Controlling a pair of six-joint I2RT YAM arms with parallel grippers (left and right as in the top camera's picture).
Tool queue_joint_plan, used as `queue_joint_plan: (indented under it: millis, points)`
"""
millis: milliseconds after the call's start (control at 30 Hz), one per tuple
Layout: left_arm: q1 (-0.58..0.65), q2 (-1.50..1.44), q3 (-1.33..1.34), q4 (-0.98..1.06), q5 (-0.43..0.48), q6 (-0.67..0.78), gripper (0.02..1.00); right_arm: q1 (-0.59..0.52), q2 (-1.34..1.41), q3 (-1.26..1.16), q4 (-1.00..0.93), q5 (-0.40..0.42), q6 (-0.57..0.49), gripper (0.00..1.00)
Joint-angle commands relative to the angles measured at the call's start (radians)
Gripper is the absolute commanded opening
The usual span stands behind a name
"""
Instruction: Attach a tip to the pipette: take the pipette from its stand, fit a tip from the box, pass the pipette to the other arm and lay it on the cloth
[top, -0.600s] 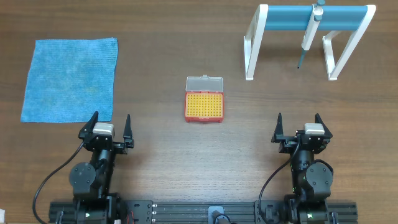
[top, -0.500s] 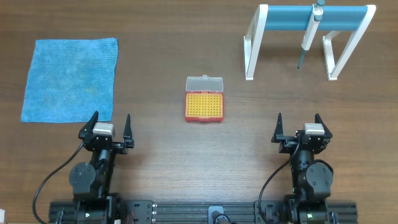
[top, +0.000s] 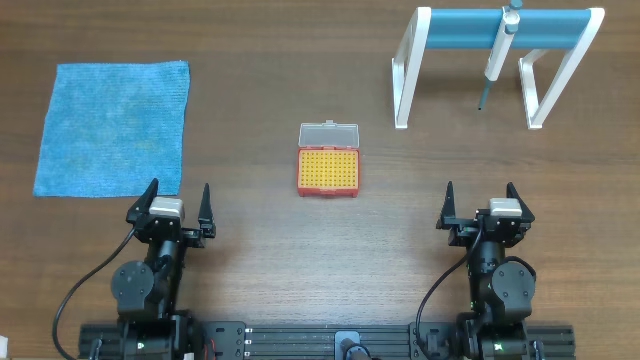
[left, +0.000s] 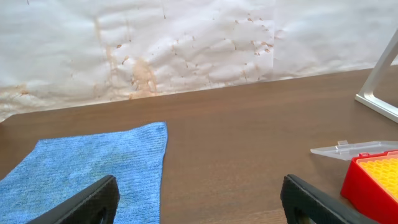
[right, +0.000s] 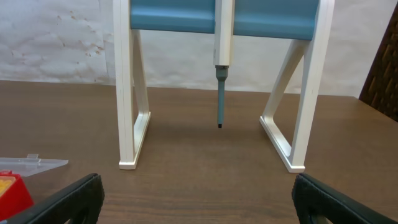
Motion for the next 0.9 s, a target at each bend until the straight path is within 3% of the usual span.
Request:
queue_joint_plan:
  millis: [33,400,500,633,733,800,867,900]
  points:
    - [-0.003,-0.005,-0.003,-0.004,-0.004,0.011,0.840,0.006,-0.011,-0.002,-0.004,0.021,-0.011,0.976]
    - [-0.003,-0.005,-0.003,-0.004,-0.004,0.011,0.842,0.006,-0.008,-0.002,-0.006,0.014,-0.011,0.976]
    - [-0.003,-0.005,-0.003,-0.004,-0.004,0.011,0.840,-0.002,0.078,0.011,0.031,-0.036,-0.003,0.976]
    - [-0.003,-0.005,-0.003,-0.004,-0.004,0.011,0.840,-0.090,0.481,0.210,0.143,-0.044,0.075,0.976]
    - [-0.003,-0.005,-0.003,-0.004,-0.004,0.011,0.840,-0.158,0.917,0.324,0.517,-0.073,0.076,0.978]
    - [-0.003,-0.005,-0.003,-0.004,-0.004,0.011,0.840,-0.169,1.170,0.412,0.637,-0.080,0.077,0.980]
    - [-0.003,-0.005,-0.003,-0.004,-0.004,0.011,0.840,-0.169,1.389,0.566,0.645,-0.197,0.077,0.993]
    - [-0.003,-0.005,-0.003,-0.004,-0.004,0.011,0.840,-0.166,1.433,0.615,0.645,-0.209,0.077,0.991]
